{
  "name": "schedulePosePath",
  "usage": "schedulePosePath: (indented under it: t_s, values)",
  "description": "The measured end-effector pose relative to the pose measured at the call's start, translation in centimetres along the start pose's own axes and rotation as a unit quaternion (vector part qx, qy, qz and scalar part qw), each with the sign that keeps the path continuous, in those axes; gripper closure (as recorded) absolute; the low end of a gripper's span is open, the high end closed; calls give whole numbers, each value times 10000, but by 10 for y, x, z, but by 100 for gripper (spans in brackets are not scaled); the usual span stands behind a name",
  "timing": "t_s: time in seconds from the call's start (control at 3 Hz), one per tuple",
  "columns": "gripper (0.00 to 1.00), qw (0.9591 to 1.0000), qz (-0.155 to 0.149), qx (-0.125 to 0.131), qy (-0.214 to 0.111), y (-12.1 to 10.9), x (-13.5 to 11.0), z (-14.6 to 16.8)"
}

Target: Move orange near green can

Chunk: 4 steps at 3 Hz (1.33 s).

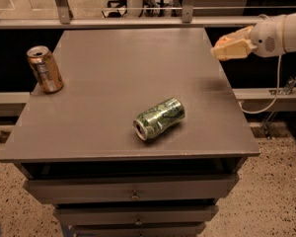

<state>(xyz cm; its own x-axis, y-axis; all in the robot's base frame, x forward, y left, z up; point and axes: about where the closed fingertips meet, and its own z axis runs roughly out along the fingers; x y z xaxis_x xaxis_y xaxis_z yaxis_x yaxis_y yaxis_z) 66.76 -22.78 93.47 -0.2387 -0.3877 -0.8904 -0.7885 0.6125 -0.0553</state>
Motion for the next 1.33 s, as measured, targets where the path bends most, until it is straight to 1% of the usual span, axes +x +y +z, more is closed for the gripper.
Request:
schedulePosePath:
  t_s: [0.33, 0.67, 1.0, 1.33]
  values:
    - [100, 9981, -210, -568, -92, 30, 36, -10]
    - [100, 9942, -370, -995, -185, 55, 56, -2]
    - [100, 9872, -593, -1454, -287, 81, 63, 14]
    - [100, 9812, -706, -1762, -360, 98, 68, 17]
